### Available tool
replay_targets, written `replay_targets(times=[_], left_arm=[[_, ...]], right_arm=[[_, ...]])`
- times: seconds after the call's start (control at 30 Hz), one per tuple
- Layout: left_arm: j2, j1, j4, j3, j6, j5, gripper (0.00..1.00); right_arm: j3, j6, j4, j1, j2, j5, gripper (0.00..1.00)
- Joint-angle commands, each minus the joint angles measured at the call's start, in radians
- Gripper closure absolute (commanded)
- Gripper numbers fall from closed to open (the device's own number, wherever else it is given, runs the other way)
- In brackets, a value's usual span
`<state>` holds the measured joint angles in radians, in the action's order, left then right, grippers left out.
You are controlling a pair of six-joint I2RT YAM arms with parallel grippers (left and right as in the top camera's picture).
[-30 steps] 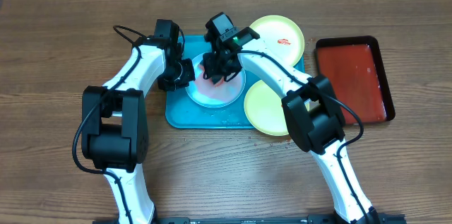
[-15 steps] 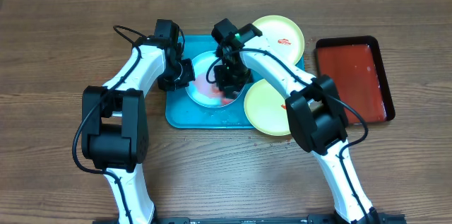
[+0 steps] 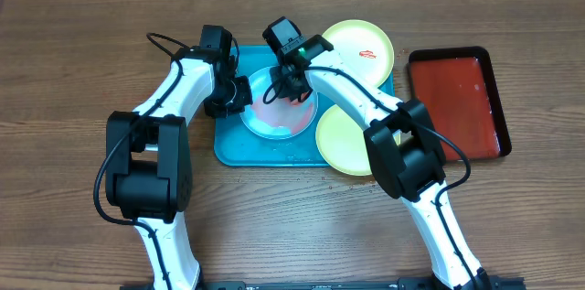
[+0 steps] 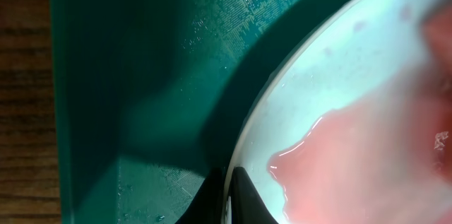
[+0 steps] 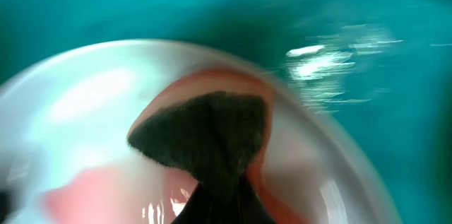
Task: Clean dirty plates on tray and stack at the side
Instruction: 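Scrub the white plate with the sponge while left gripper holds it, then raise the sponge away with the right gripper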
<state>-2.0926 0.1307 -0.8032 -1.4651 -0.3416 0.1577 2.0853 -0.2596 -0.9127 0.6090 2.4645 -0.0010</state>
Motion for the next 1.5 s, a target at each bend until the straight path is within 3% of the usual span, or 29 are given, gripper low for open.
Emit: replay_targets(times=[0.0, 0.13, 0.3, 0.57, 0.7, 0.83, 1.03, 1.27, 1.47], left_arm=[[-0.053, 0.006, -0.016, 0.039, 0.005, -0.034, 0.96], [-0.053, 0.006, -0.016, 0.039, 0.005, -0.034, 0.96], [-0.053, 0.006, -0.017, 0.039, 0.005, -0.034, 0.96], [-0.053, 0.005, -0.015, 0.039, 0.005, -0.034, 0.96], [-0.053, 0.005, -0.011, 0.039, 0.005, -0.034, 0.96], [-0.053, 0.005, -0.011, 0.039, 0.005, -0.034, 0.96], [-0.052, 0.004, -0.011, 0.031, 0.006, -0.037, 0.96], [-0.051, 0.004, -0.089, -0.052, 0.059, -0.042, 0.96], [-0.047, 0.005, -0.199, -0.158, 0.078, -0.153, 0.96]], right_arm=[[-0.011, 0.025, -0.026, 0.047, 0.074, -0.341, 0.96], [-0.008, 0.059, -0.159, 0.056, 0.071, -0.446, 0.96], [-0.008, 0.059, -0.268, 0.010, 0.049, -0.419, 0.96], [-0.008, -0.056, -0.312, -0.037, -0.021, 0.089, 0.96], [-0.009, -0.055, -0.225, -0.034, -0.016, 0.203, 0.96], [-0.008, -0.059, -0.122, -0.020, -0.016, 0.151, 0.96], [-0.007, -0.019, -0.037, -0.026, -0.028, -0.156, 0.96], [0.063, 0.006, -0.119, -0.121, -0.143, -0.362, 0.96], [0.083, 0.024, -0.205, -0.244, -0.316, -0.379, 0.96]])
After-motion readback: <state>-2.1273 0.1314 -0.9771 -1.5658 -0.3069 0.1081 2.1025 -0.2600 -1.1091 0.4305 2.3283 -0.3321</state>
